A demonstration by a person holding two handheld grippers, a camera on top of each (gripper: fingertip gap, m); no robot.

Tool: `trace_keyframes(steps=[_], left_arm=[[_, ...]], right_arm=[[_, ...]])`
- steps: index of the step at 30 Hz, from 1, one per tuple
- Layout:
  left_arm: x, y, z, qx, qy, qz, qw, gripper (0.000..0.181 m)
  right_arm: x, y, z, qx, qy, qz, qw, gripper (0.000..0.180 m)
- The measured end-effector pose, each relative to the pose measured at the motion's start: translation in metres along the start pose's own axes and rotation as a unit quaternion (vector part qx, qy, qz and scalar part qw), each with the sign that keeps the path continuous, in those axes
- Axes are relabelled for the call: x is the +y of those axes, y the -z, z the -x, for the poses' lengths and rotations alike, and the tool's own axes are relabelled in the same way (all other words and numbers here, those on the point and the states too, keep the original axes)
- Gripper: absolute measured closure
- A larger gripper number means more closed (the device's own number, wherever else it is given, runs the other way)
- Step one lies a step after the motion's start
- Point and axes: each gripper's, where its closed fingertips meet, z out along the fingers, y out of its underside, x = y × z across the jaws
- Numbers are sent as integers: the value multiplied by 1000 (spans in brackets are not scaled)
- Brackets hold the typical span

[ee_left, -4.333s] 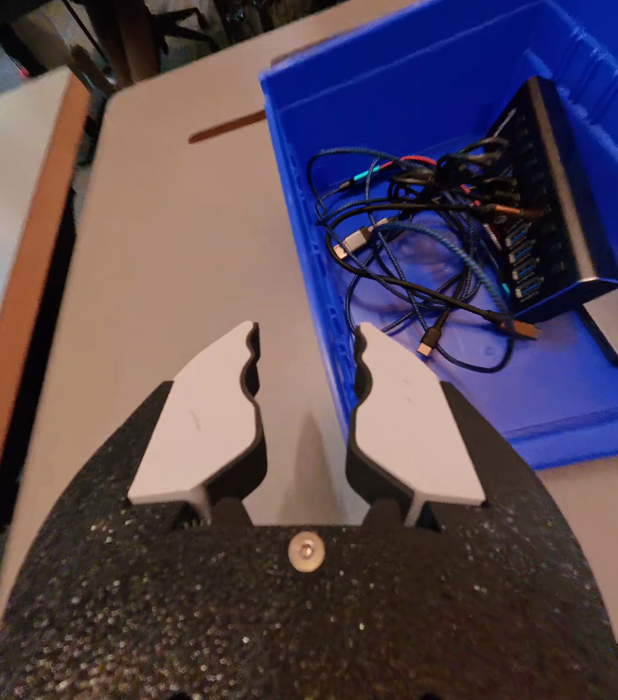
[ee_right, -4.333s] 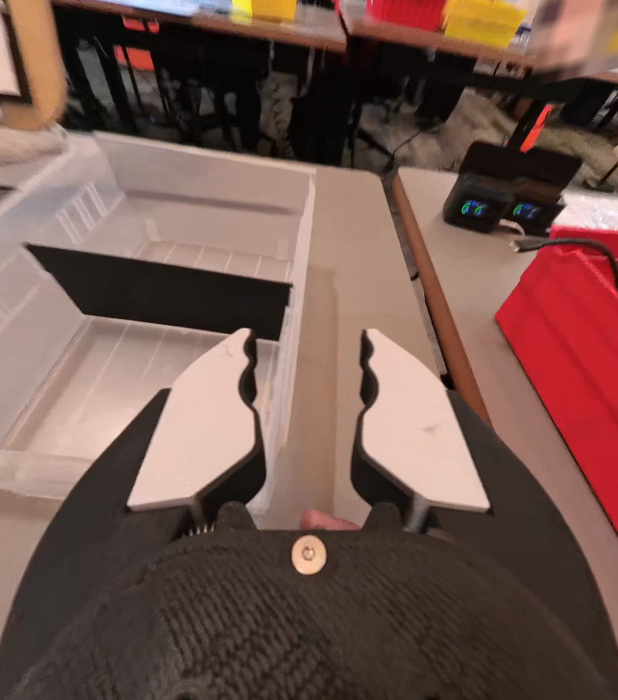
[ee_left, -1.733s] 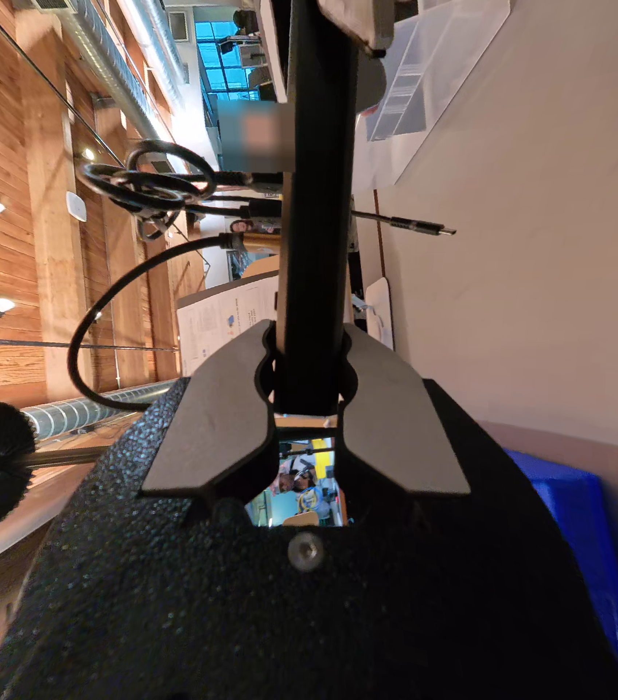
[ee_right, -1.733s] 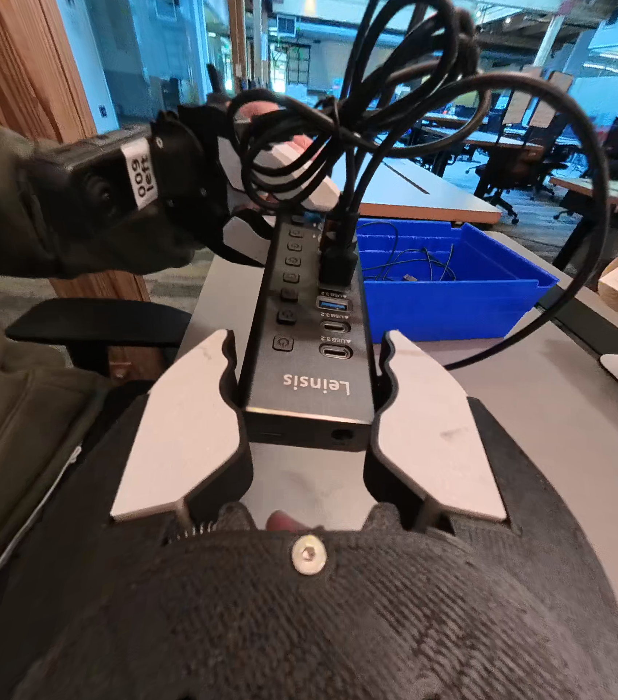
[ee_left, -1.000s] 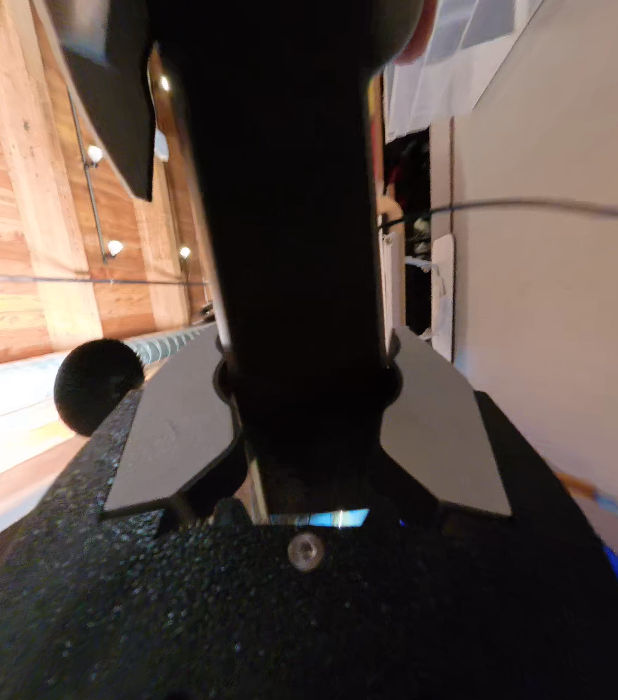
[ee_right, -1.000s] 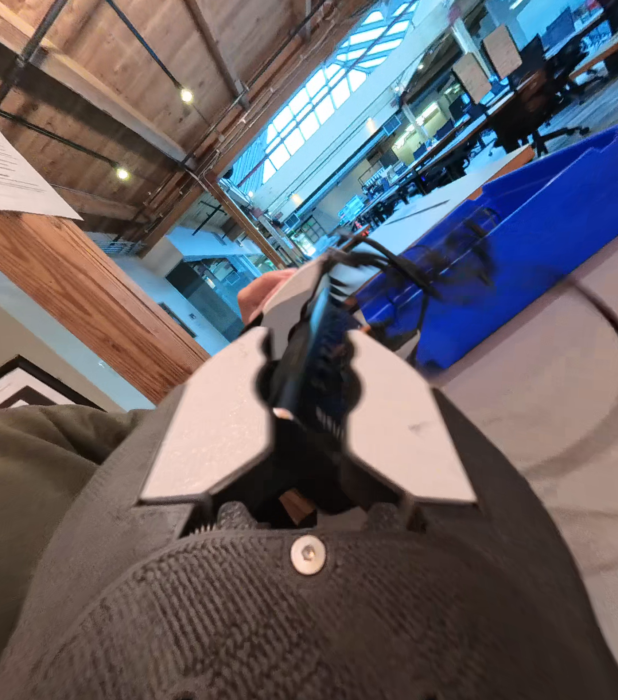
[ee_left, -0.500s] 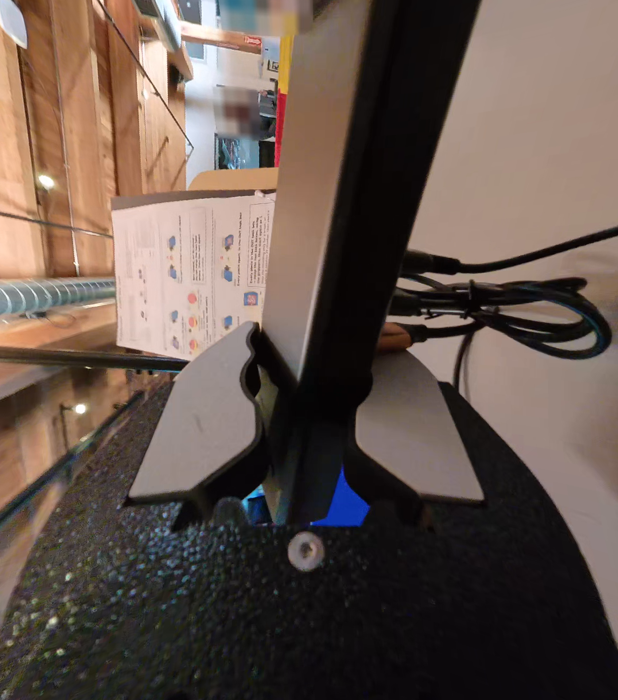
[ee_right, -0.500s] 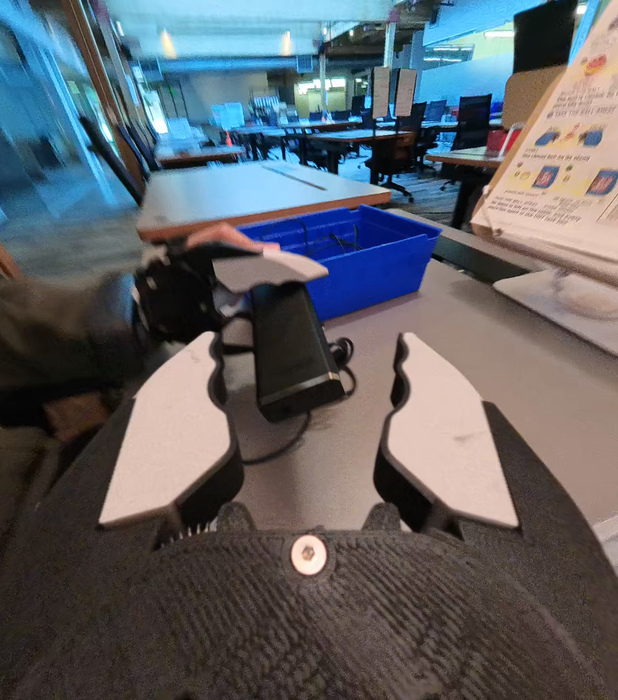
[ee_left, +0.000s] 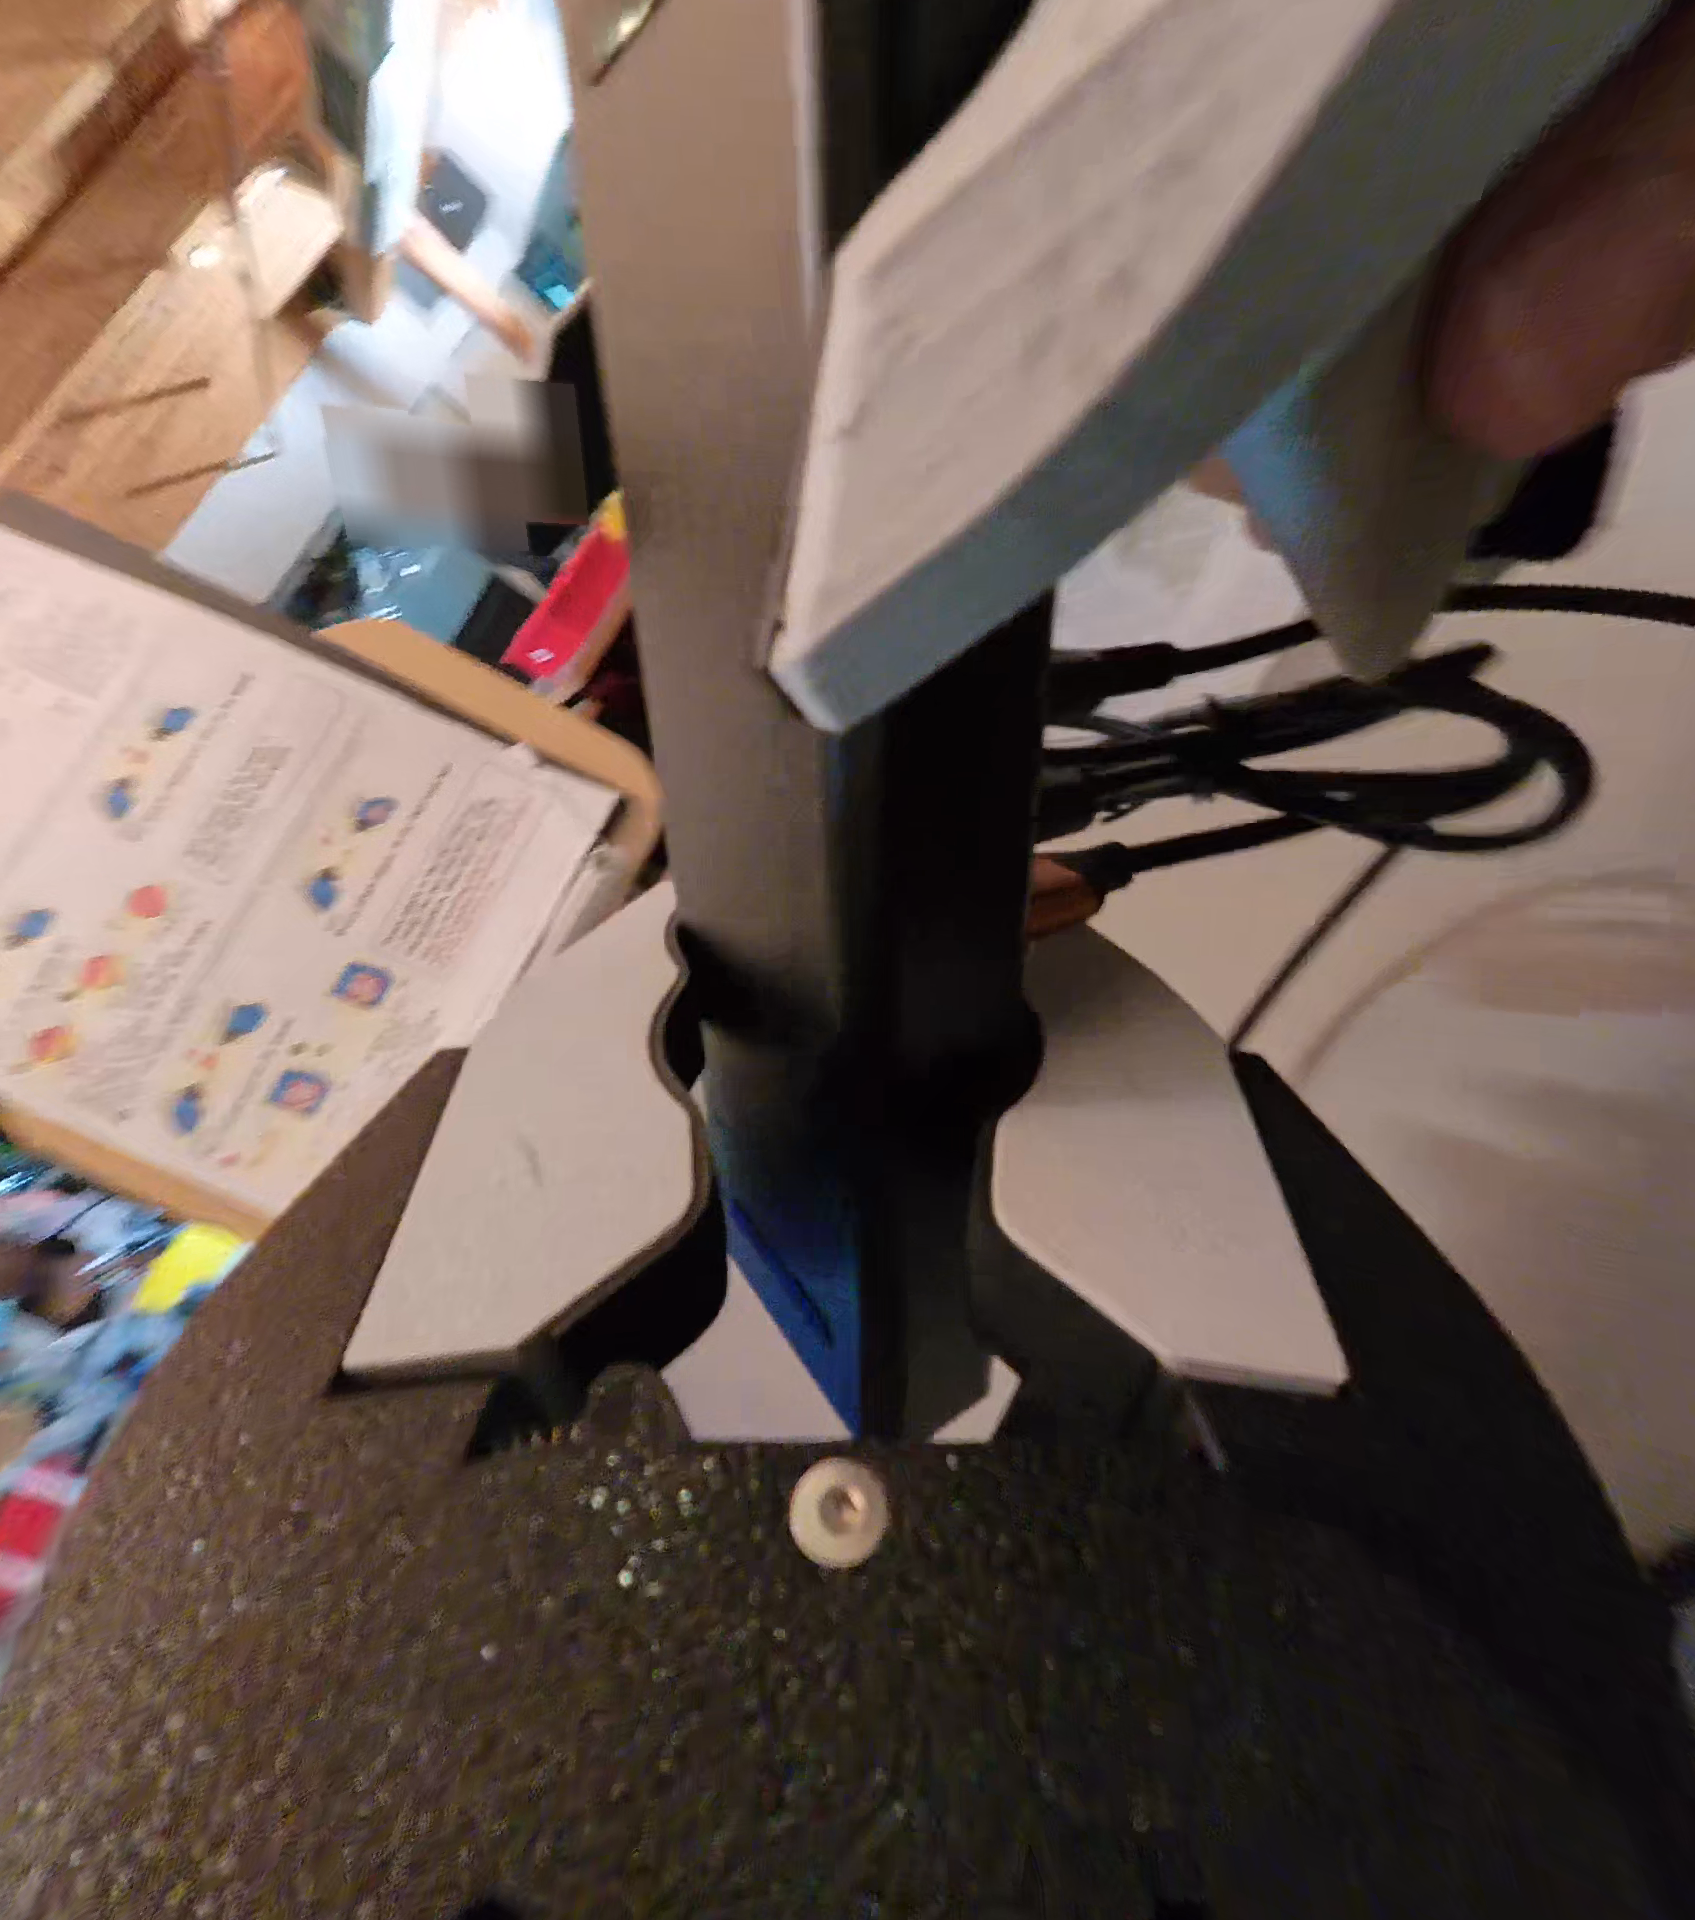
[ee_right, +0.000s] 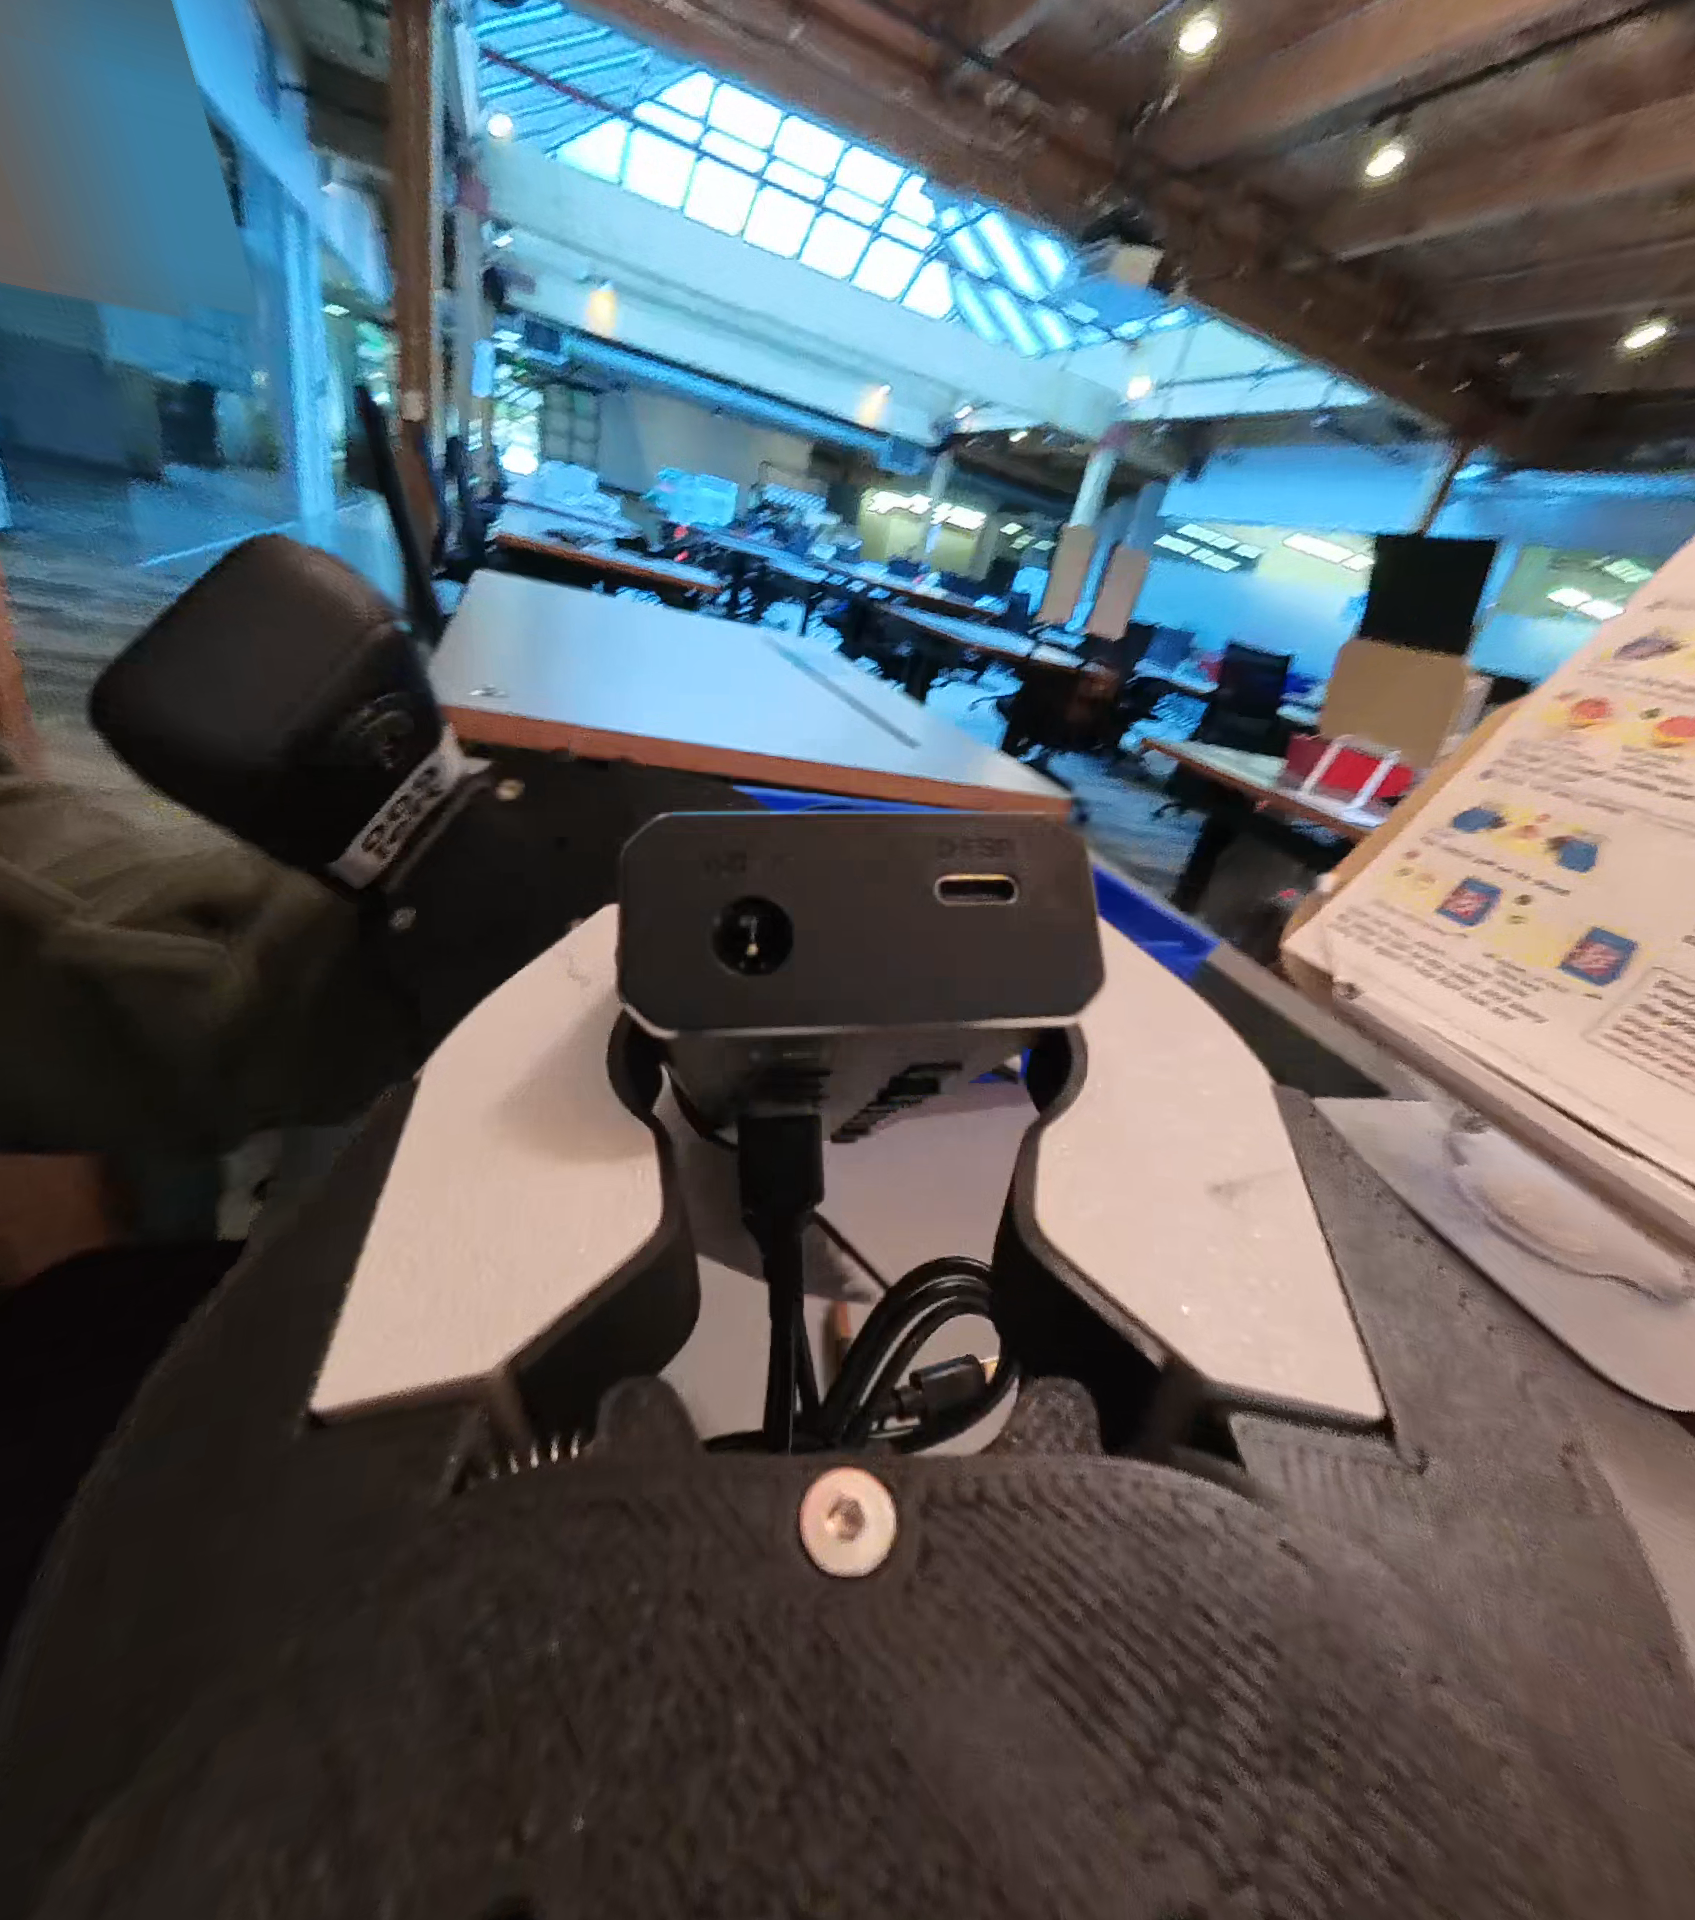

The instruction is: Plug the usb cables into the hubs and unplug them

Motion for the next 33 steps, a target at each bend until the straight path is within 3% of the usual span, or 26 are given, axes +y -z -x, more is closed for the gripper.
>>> trace_keyframes(steps=[5,8,17,24,30,33], left_arm=[[-19,8,-43,187,84,-35,978,107],[-21,9,-65,266,120,-30,956,102],[-12,-1,-85,303,143,8,942,103],[-18,-3,-91,336,182,-16,924,106],[-25,-8,-96,353,226,-43,907,108],[-27,-11,-92,337,260,-54,903,108]], right_arm=[[-8,8,17,-87,-37,-3,996,109],[3,3,28,-119,-12,55,991,109],[24,-1,30,-143,-14,97,985,109],[26,3,24,-148,-47,92,984,108],[30,8,16,-125,-50,113,984,107],[23,11,-1,-69,-31,101,992,104]])
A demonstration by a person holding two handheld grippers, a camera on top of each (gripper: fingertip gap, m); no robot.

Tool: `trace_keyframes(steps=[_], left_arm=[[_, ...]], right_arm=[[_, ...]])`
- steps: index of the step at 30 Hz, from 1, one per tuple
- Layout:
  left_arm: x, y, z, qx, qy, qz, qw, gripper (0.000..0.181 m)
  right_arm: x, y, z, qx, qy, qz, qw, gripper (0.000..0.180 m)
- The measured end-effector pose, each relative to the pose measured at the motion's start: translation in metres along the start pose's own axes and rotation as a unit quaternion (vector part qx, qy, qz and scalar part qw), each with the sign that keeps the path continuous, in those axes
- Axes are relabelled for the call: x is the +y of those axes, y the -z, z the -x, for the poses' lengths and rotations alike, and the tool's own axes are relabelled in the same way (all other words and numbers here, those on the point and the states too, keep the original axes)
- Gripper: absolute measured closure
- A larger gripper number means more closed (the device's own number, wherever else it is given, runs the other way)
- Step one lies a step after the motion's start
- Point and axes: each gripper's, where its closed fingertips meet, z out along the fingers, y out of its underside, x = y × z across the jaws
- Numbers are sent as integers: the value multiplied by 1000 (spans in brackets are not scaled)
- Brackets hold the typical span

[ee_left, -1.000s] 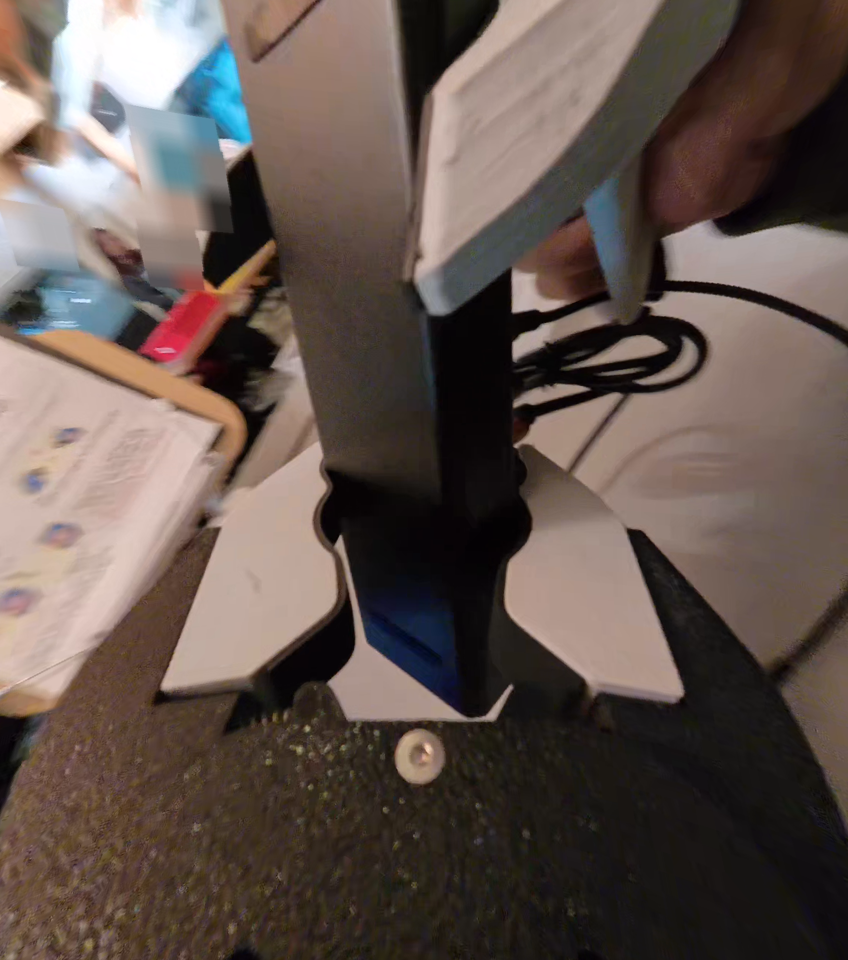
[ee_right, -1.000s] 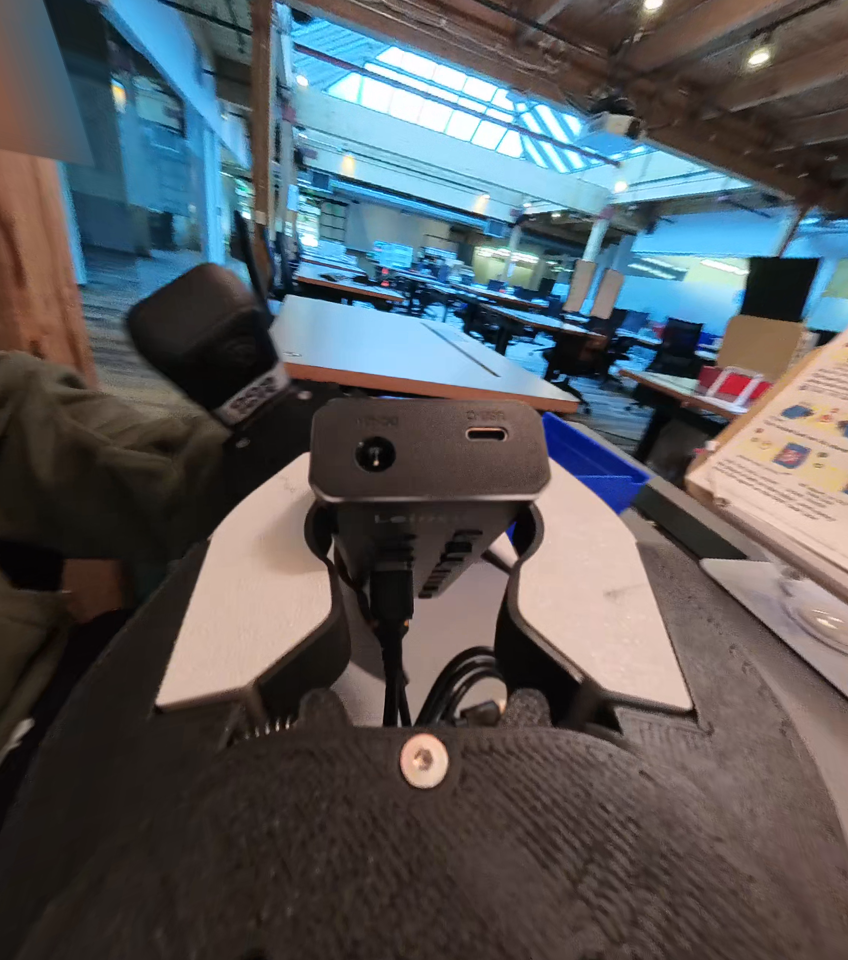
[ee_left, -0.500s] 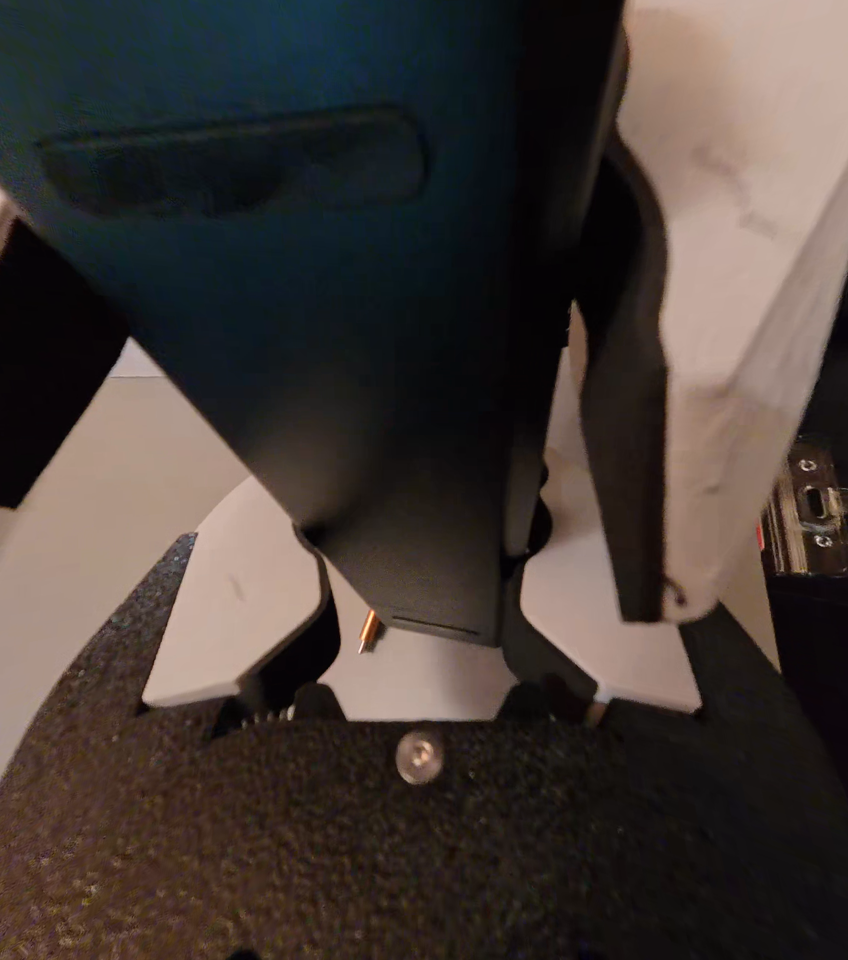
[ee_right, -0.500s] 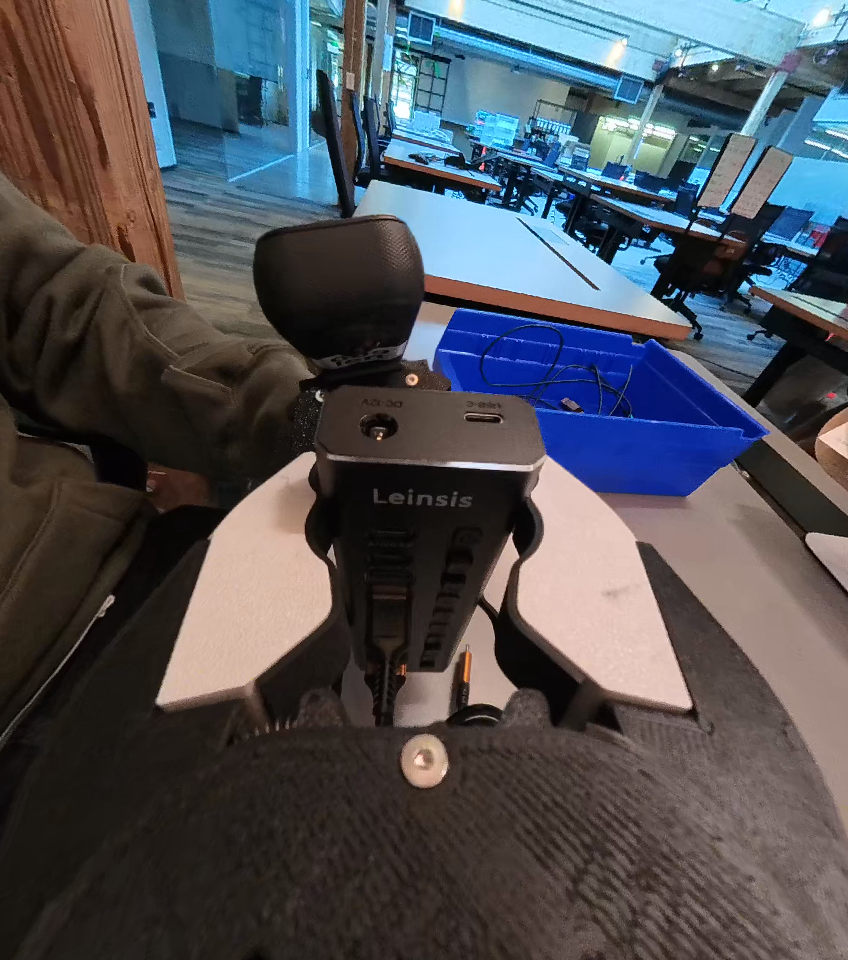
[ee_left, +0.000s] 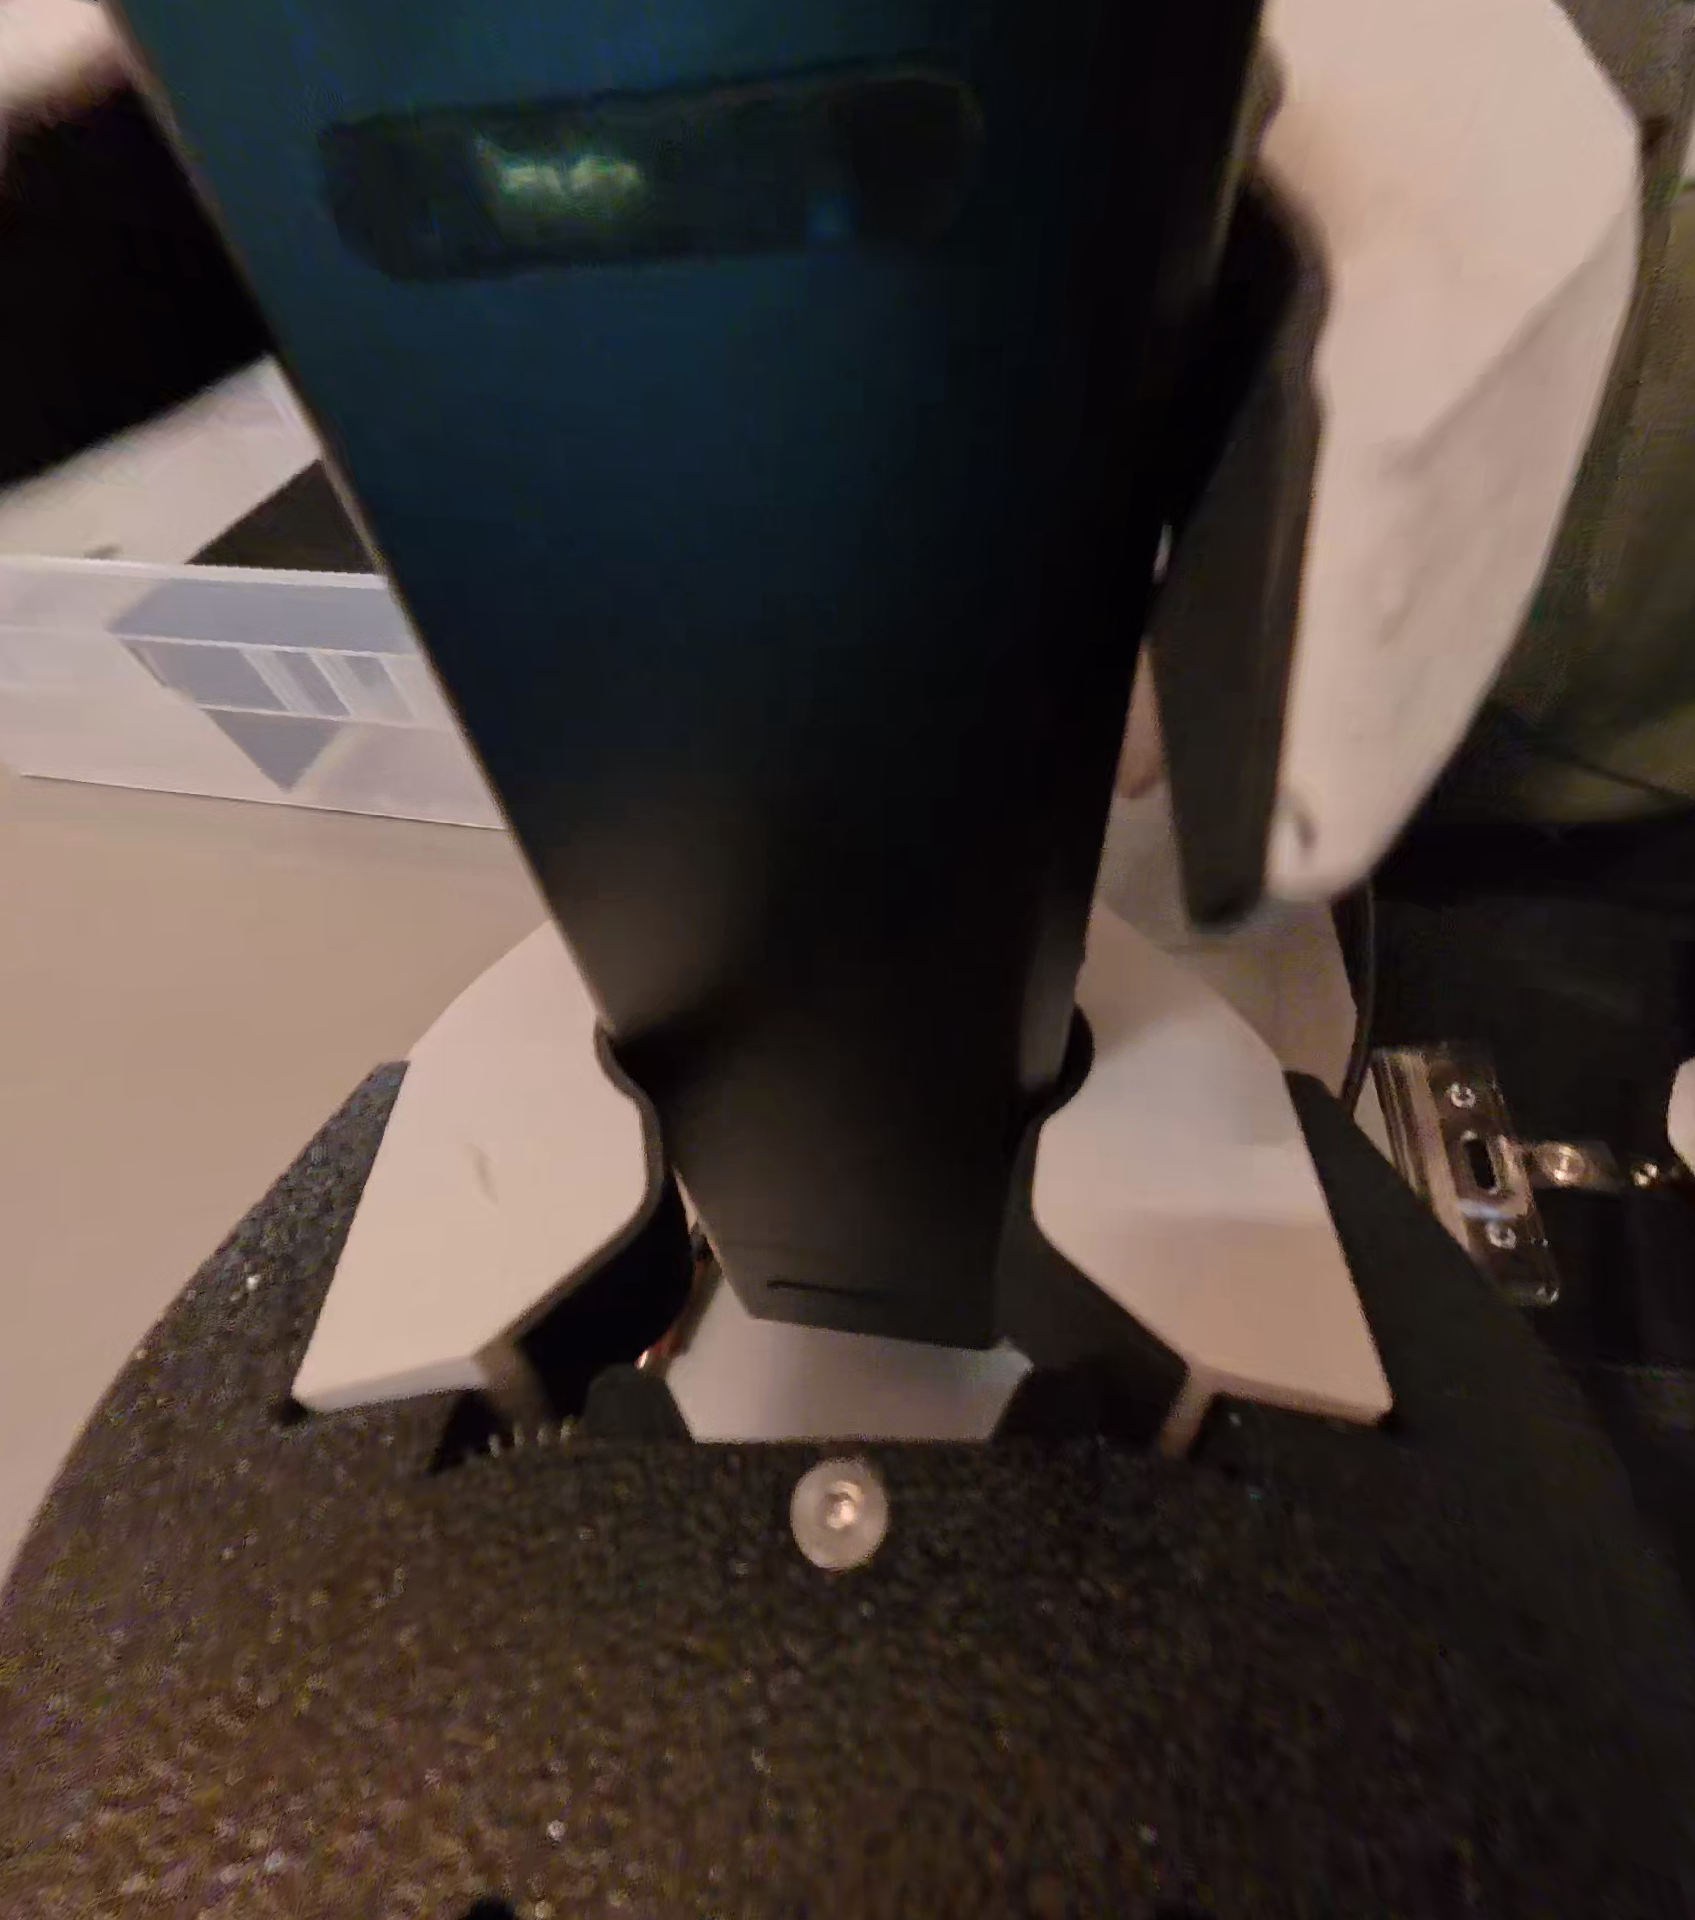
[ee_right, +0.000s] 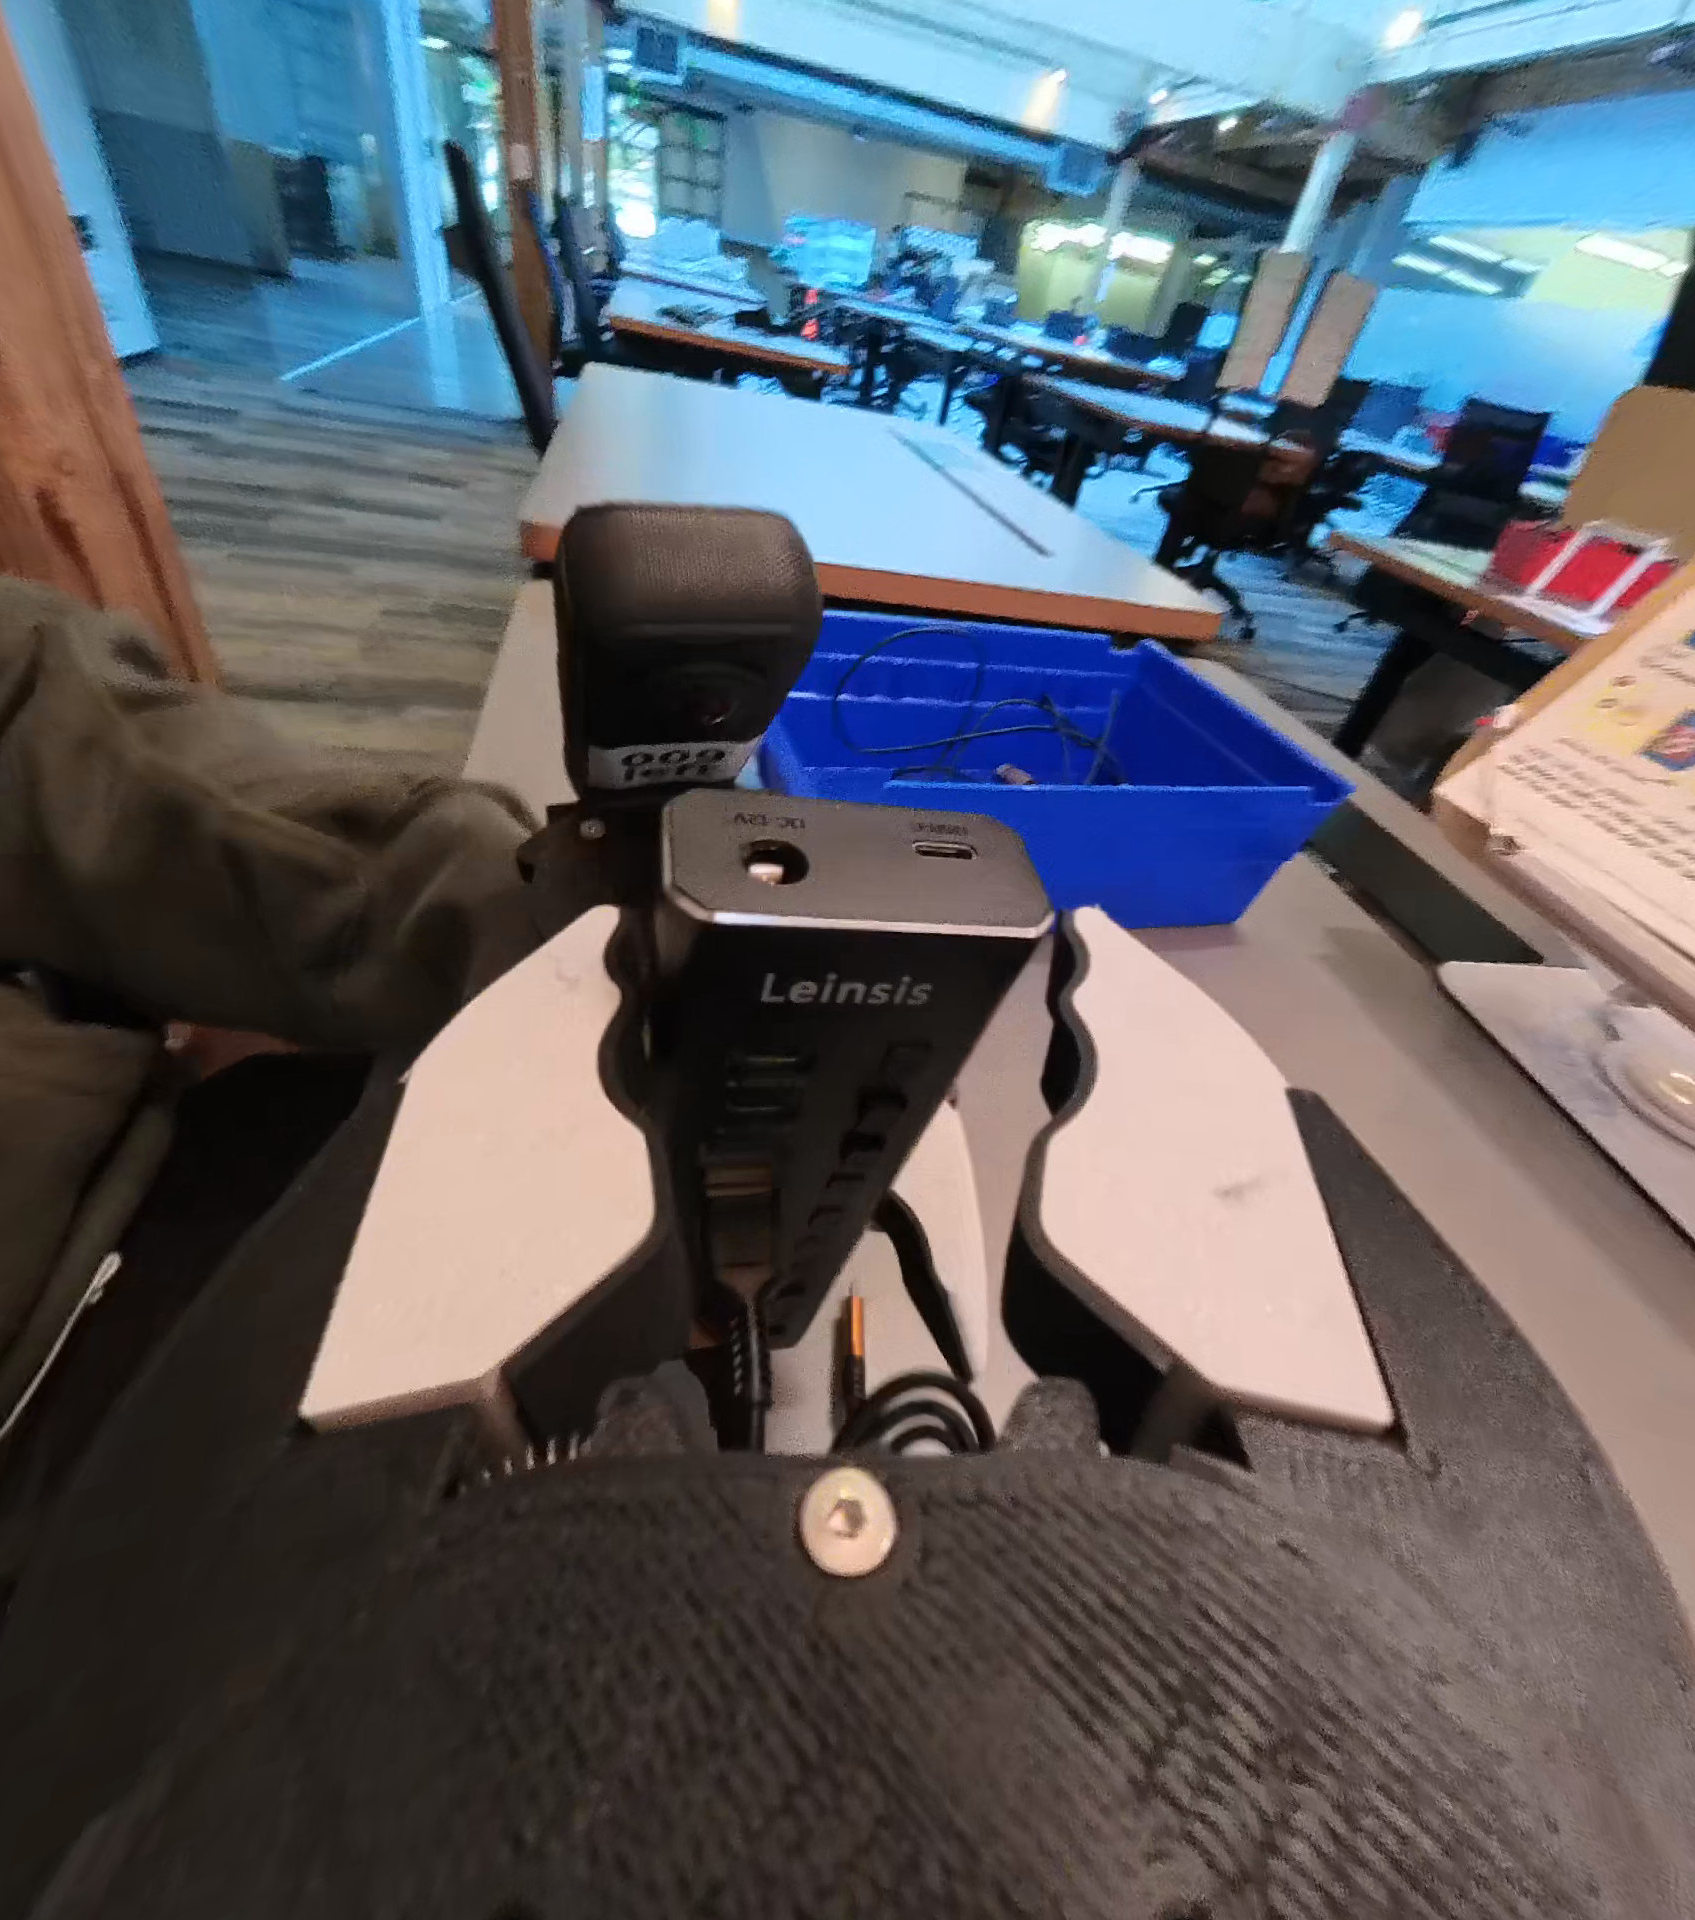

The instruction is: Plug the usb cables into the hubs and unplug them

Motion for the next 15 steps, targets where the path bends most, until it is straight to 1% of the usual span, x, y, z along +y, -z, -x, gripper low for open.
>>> trace_keyframes(steps=[1,4,7,8,10,11,12,15], left_arm=[[-1,1,2,0,13,-9,1000,108],[-10,10,12,-4,56,-63,996,108],[-13,23,26,-16,91,-106,990,108],[-13,27,31,-26,92,-111,989,108],[-11,34,36,-36,82,-115,989,108],[-11,37,38,-41,76,-115,990,108],[-10,39,39,-45,69,-113,990,108],[-7,42,41,-49,38,-106,992,108]], right_arm=[[-4,4,-4,9,-11,-6,1000,107],[-10,18,-13,22,-71,-3,997,95],[-11,30,-15,42,-75,26,996,91],[-10,31,-14,50,-60,41,996,97],[-6,31,-18,85,-7,70,994,125],[-3,29,-17,86,16,84,993,127],[3,25,-12,71,29,99,992,126],[21,13,-10,55,42,125,990,129]])
